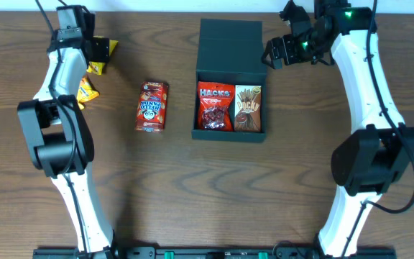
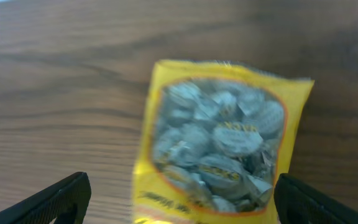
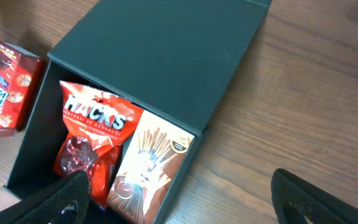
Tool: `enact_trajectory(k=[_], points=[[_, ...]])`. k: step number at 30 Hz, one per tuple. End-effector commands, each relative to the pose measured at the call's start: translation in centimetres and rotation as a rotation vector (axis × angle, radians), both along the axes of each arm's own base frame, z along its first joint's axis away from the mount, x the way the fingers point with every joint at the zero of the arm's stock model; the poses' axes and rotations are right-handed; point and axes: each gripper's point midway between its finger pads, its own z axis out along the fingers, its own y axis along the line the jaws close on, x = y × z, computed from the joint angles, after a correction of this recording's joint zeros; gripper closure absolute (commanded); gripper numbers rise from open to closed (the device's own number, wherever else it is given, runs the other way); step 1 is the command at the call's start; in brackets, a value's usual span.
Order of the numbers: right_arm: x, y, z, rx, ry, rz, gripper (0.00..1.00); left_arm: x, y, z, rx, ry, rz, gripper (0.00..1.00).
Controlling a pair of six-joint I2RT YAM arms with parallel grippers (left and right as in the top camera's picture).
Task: Pack container
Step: 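Grasp the yellow bag of silver-wrapped candies with the left gripper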
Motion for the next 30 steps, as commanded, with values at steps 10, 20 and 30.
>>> enact_trajectory(k=[10,20,30], points=[[-0.4,0.5,0.9,0.049,0.014,-0.011,0.04,-0.5,-0.8,-5.8,-0.038,0.092,-0.044,0.1],[-0.4,0.5,0.9,0.049,0.016,-0.011,0.03,-0.6,0.0,-4.4,-0.03,0.076,0.032,0.74],[1.1,-0.7,2.3,0.053,-0.054,-0.037,0.03,0.1,-4.0,8.9,-0.048,-0.125,0.012,0.94]])
